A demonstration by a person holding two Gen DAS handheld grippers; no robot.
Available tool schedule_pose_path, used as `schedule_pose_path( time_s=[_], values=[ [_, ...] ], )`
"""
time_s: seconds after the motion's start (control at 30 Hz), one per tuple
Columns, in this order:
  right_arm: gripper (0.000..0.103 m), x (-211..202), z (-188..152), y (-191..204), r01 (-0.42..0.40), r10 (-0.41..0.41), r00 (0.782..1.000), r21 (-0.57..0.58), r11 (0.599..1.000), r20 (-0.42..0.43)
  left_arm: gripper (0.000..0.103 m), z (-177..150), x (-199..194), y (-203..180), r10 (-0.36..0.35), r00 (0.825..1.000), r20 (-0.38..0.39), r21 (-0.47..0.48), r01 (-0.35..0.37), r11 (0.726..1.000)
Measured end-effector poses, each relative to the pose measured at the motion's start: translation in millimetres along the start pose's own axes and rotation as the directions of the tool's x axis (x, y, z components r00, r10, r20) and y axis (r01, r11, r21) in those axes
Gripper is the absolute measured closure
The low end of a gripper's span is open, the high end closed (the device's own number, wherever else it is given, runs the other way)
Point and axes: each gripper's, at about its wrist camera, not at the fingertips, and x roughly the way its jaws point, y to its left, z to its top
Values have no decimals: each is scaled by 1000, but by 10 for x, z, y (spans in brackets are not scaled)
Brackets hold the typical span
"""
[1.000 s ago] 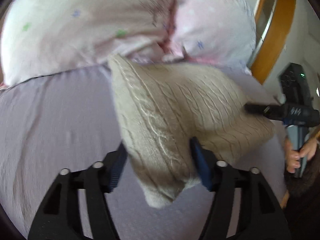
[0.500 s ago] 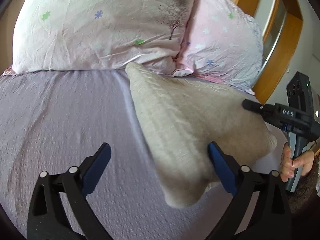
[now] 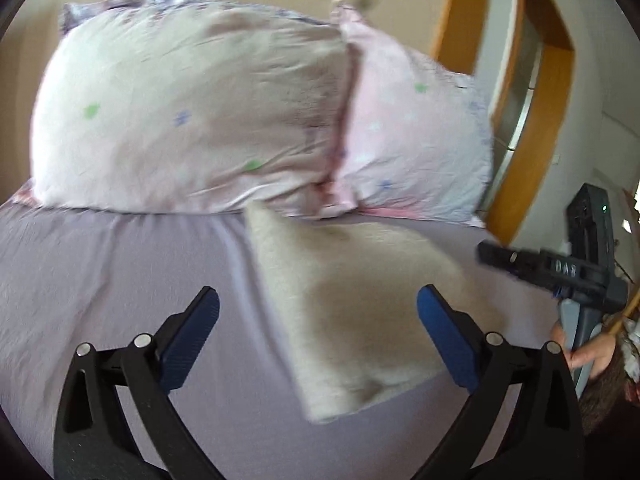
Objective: Fold small clothes
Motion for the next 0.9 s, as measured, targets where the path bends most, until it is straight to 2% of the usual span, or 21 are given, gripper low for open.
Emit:
schedule_pose_path(
  time_s=[0.03,0.07,0.1,0.13,0.2,0.23,0.27,0.3,0.33,0.37,0.4,0.43,0.47,0.5,0.57,0.63,0.67,0.7,0.77,0.8,0.9],
  values=[
    [58,82,-67,-9,-21,22,998,19,1000,-52,4,2,50,-67,-12,1000,-18,8,12,1000],
    [58,189,-151,-57,-2,7,994,46,999,-108,4,-21,126,-137,-18,999,-49,17,19,1000],
    [63,334,-291,-201,32,-17,986,90,995,-165,4,-90,311,-234,-6,991,-131,36,11,999],
    [81,331,-336,-274,19,-3,990,109,994,-139,4,-175,499,-294,22,975,-222,50,-11,999],
    [97,285,-371,-481,-19,43,992,202,979,-117,2,-399,895,-307,102,906,-410,70,-80,994],
    [97,251,-365,-537,-43,74,990,244,969,-120,5,-402,841,-356,116,928,-355,97,-87,992],
    [97,189,-365,-537,-44,76,990,257,965,-118,9,-373,782,-366,103,931,-351,83,-78,993],
    [91,61,-369,-473,-28,50,994,226,974,-93,11,-344,701,-356,87,937,-338,57,-72,996],
    [71,-55,-382,-396,-14,25,998,181,983,-60,11,-318,538,-315,59,953,-298,14,-57,998],
    [55,-225,-423,-278,-16,17,1000,125,992,-11,11,-318,445,-294,49,961,-272,-1,-51,999],
    [26,-328,-476,-184,-18,16,1000,93,996,19,10,-320,345,-270,45,968,-246,-16,-50,999],
    [12,-433,-520,-88,-9,6,999,52,999,52,10,-342,234,-233,40,973,-226,-33,-48,998],
    [10,-533,-581,31,20,-19,997,-5,1000,78,10,-355,180,-211,30,974,-223,-44,-41,998],
    [3,-561,-608,119,58,-54,995,-44,997,85,9,-361,161,-194,32,974,-222,-46,-43,998],
    [1,-577,-693,267,197,-186,977,-107,975,103,8,-420,133,-210,56,972,-229,-40,-66,997],
    [1,-504,-809,378,392,-378,919,-166,905,108,8,-479,137,-312,76,966,-245,-9,-81,997],
    [1,-466,-840,364,434,-422,901,-179,883,102,7,-508,147,-341,80,964,-255,-2,-83,997],
    [1,-401,-884,342,455,-448,890,-190,870,82,7,-530,172,-359,75,961,-266,-1,-78,997],
    [1,-334,-949,273,433,-436,900,-178,884,23,7,-579,154,-355,66,957,-282,-15,-73,997],
    [1,-255,-972,223,443,-452,892,-166,881,-18,7,-599,155,-355,71,954,-292,-19,-80,997],
    [1,-125,-1045,168,453,-470,879,-169,876,-81,7,-687,173,-343,139,933,-333,-11,-151,988]
  ],
)
